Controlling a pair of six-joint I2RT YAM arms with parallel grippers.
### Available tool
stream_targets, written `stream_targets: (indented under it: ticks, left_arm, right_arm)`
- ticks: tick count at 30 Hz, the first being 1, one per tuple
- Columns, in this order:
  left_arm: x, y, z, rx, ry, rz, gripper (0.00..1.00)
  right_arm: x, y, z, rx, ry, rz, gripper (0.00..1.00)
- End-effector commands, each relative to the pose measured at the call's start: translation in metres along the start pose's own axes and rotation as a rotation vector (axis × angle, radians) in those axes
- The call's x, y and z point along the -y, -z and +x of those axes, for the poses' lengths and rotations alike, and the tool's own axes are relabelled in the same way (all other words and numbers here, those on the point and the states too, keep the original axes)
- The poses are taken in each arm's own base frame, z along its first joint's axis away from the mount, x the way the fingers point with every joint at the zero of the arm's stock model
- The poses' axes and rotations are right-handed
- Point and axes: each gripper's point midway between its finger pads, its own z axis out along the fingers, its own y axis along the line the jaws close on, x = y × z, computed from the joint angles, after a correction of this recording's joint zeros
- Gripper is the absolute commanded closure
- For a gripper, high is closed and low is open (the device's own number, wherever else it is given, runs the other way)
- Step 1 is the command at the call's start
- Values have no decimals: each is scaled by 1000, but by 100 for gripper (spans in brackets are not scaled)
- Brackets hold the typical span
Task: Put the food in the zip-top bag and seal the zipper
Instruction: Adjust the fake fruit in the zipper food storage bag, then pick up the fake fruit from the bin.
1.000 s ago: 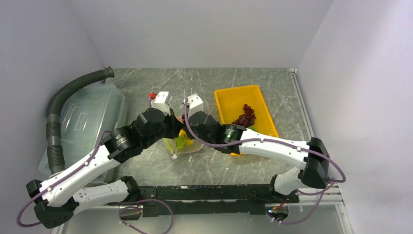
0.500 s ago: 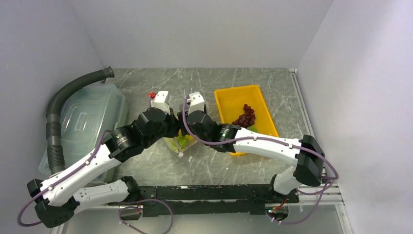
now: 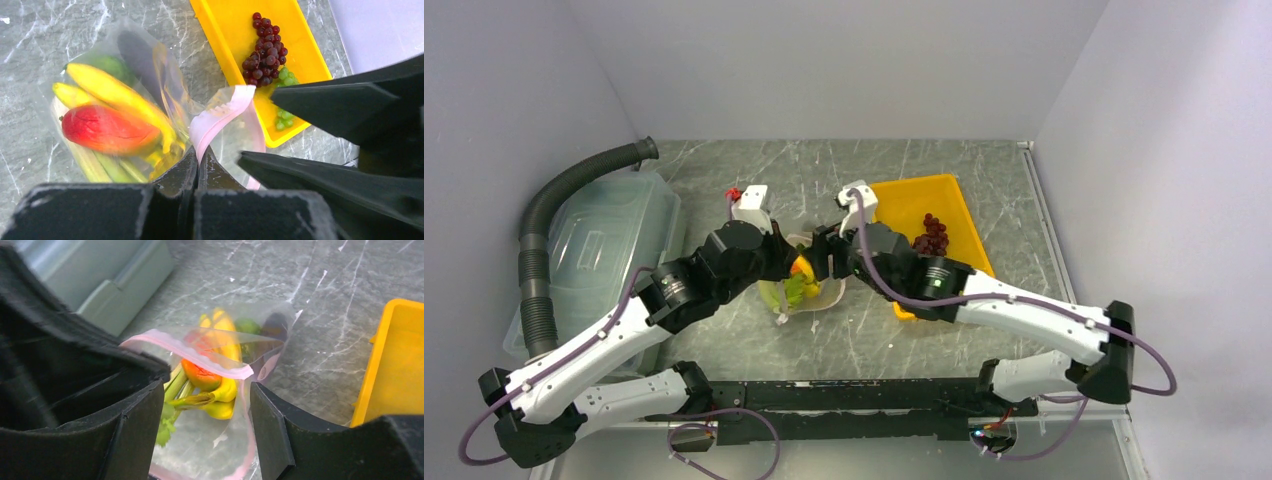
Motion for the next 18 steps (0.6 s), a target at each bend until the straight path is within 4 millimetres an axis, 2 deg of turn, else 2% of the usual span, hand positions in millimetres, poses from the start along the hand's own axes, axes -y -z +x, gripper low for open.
stream_targets:
  ticks: [1, 5, 10, 14, 18]
  left_arm:
    - [9, 4, -22, 72, 42, 21, 100]
    - [10, 4, -22, 74, 39, 25, 100]
    - [9, 3, -22, 71, 33, 26, 100]
    - [9, 3, -21, 67, 26, 22, 100]
    - [9, 3, -22, 71, 23, 22, 100]
  right_arm:
    - [-3, 39, -19, 27, -9, -88, 34]
    - [16, 62, -27, 52, -12, -55, 34]
    - [51, 80, -31, 65, 5, 70, 30]
    - [77, 87, -29, 56, 10, 154, 26]
    - [111, 83, -20, 8, -26, 256, 24]
